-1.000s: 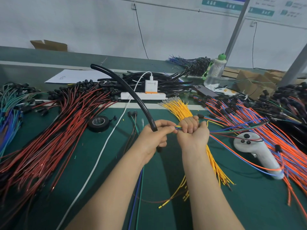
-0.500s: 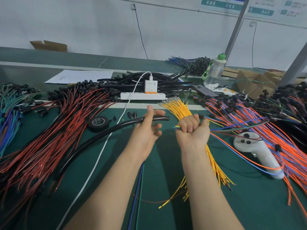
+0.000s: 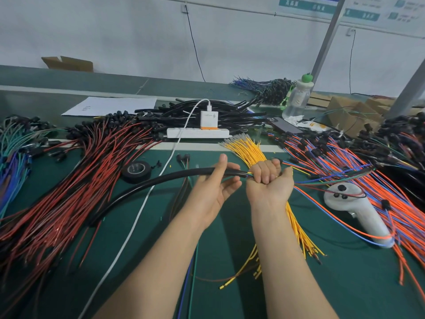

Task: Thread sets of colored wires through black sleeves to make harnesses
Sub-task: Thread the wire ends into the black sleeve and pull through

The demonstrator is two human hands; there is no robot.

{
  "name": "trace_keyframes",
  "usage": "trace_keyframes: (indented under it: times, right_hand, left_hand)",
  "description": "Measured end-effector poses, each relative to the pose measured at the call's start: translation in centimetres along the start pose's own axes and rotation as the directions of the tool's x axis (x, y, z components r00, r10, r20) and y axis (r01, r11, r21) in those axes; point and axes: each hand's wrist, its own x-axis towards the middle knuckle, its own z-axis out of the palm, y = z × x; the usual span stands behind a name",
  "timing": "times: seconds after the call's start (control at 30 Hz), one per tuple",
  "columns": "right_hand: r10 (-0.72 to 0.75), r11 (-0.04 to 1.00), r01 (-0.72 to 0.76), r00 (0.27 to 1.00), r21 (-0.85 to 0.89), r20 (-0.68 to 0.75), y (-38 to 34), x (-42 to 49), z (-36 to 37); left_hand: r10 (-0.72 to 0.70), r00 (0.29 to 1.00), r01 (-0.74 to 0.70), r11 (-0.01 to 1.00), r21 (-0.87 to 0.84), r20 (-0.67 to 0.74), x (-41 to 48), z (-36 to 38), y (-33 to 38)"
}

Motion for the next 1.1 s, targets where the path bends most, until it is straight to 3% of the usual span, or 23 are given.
trace_keyframes:
  times: [0.13, 0.3, 0.53, 0.7, 0.9, 1.0, 1.1]
  right_hand:
    - [-0.016, 1.000, 0.016, 1.000, -0.007, -0.010, 0.0, 0.1, -0.1]
    - [-0.037, 0.999, 0.037, 0.999, -0.001, -0.005, -0.3, 0.2, -0.2]
    - [-0.081, 0.974, 0.082, 0.997, -0.210, 0.014, 0.9, 0.2, 0.4]
    - [-0.027, 0.996, 0.030, 0.999, -0.088, 0.033, 0.9, 0.1, 0.3]
    - [-0.017, 0.996, 0.021, 0.998, -0.086, 0.056, 0.7, -0.2, 0.3]
    - [-0.073, 0.971, 0.077, 0.997, -0.227, 0.026, 1.1, 0.0, 0.3]
    - [-0.193, 0.800, 0.152, 0.981, -0.580, -0.010, 1.5, 0.3, 0.1]
  left_hand:
    - [-0.014, 0.999, 0.016, 0.998, -0.066, 0.044, 0.0, 0.1, -0.1]
    - [-0.018, 0.998, 0.018, 1.000, -0.007, 0.066, -0.2, -0.1, -0.4]
    - [0.034, 0.999, -0.033, 0.998, -0.055, 0.016, -0.1, 0.4, -0.2]
    - [0.024, 0.999, -0.027, 0.998, -0.051, -0.043, 0.1, 0.2, -0.3]
    - [0.001, 1.000, -0.001, 0.998, -0.059, -0.003, 0.0, 0.1, -0.3]
    - [-0.003, 1.000, 0.002, 0.997, -0.083, -0.014, -0.1, 0.1, -0.1]
    - [0.007, 1.000, -0.008, 0.998, -0.054, -0.017, -0.1, 0.2, 0.0]
